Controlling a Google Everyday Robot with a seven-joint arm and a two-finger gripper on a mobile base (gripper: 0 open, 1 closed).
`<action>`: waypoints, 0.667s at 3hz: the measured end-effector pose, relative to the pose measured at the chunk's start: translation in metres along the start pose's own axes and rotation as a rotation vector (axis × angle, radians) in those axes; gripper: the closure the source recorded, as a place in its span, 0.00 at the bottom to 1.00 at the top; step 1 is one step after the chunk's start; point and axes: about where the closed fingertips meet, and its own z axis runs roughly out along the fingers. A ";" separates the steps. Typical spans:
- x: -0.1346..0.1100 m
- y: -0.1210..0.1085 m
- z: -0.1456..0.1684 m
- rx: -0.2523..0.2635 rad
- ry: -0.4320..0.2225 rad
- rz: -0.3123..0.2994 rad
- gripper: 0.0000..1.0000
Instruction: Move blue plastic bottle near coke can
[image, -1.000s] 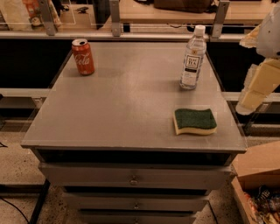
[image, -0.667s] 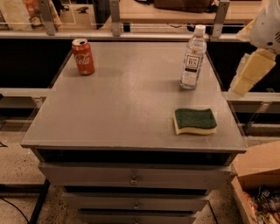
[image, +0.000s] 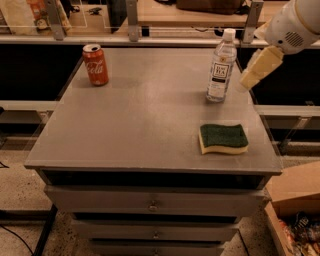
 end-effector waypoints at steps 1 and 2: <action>-0.014 -0.021 0.023 0.024 -0.088 0.025 0.00; -0.024 -0.033 0.041 0.036 -0.160 0.053 0.00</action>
Offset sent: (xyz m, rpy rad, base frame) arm 0.0754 0.0285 -0.0163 0.2432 -0.1239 -0.0384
